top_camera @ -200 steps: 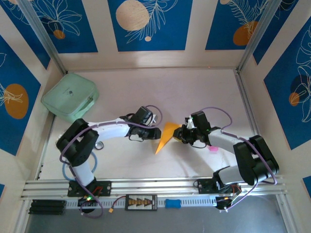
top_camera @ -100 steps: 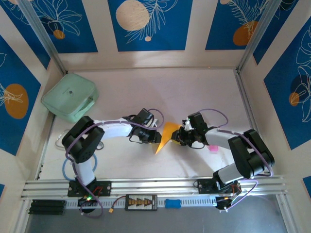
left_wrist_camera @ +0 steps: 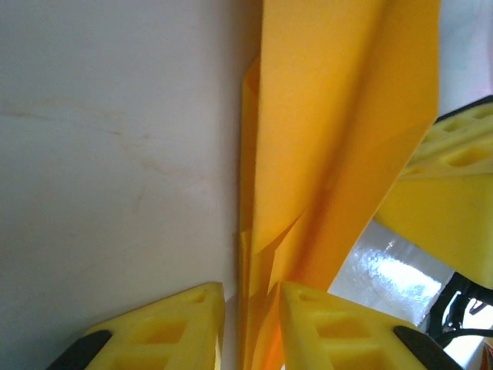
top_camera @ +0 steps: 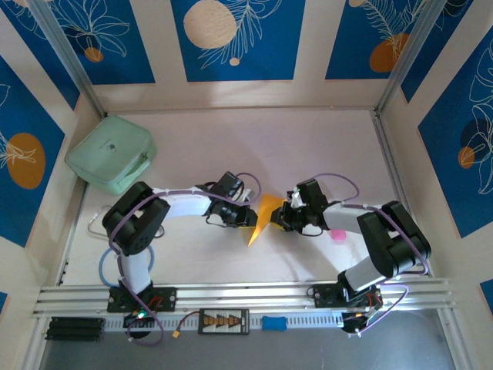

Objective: Fold a paper plane with a square sheet of paper (pick it up from the middle)
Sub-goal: Move the paper plane to the center of the table.

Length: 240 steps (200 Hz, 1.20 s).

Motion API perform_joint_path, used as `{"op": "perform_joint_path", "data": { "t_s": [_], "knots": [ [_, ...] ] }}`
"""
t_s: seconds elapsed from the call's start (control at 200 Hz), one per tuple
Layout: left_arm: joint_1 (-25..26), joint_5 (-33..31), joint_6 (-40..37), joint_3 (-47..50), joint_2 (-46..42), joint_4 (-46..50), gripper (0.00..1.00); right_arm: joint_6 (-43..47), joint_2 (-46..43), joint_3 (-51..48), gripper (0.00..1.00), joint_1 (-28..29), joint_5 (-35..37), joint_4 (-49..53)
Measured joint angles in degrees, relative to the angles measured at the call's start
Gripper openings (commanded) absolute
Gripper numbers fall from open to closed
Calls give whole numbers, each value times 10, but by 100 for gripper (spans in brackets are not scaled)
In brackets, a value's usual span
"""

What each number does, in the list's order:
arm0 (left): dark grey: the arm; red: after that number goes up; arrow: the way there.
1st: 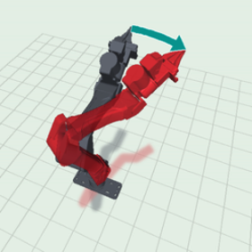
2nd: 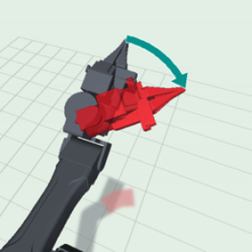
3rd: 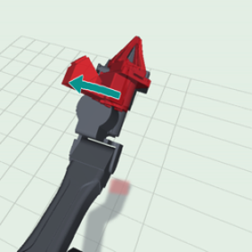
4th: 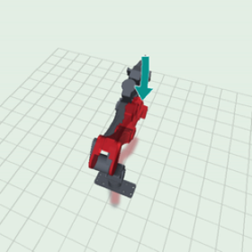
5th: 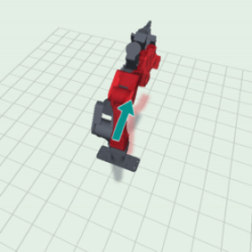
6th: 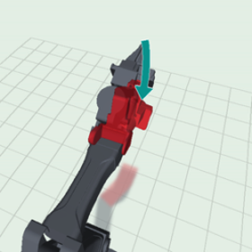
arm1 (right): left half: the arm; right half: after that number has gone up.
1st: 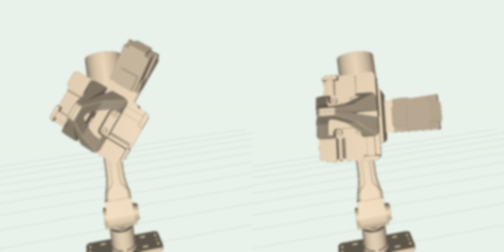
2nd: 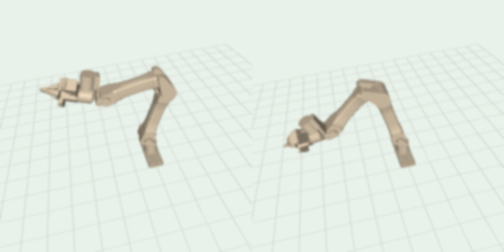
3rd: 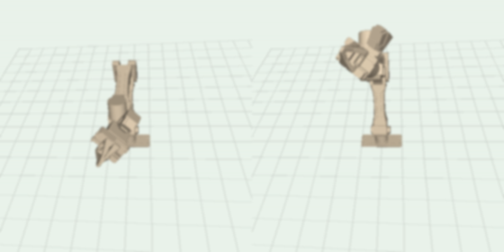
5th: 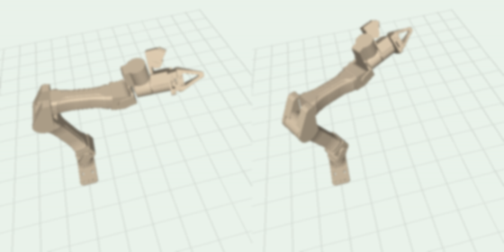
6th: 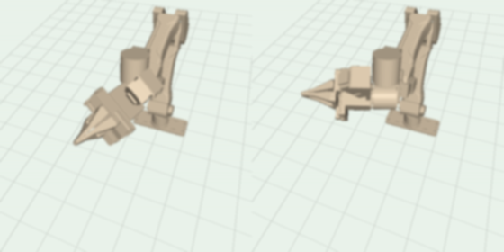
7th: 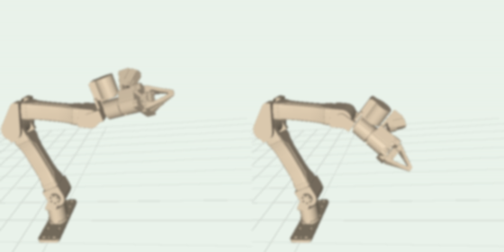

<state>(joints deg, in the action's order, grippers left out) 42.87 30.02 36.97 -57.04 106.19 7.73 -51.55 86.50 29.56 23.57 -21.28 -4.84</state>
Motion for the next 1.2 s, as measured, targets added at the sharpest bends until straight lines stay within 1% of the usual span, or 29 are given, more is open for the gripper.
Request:
{"op": "perform_joint_path", "data": {
  "t_s": [0.255,0.62,0.795,1.07,1.2],
  "knots": [
    [0,30,1,0,2,-28,27,0,4,0,16,1,-5,-10],
    [0,39,-3,0,12,-24,29,0,11,0,16,1,-10,-15],
    [0,41,-13,0,14,-19,27,0,13,0,16,1,-13,-17],
    [0,63,-16,0,20,-21,23,-2,20,0,16,1,-14,-21],
    [0,71,-16,0,20,-22,17,-2,22,0,16,1,-15,-24]
  ]
}}
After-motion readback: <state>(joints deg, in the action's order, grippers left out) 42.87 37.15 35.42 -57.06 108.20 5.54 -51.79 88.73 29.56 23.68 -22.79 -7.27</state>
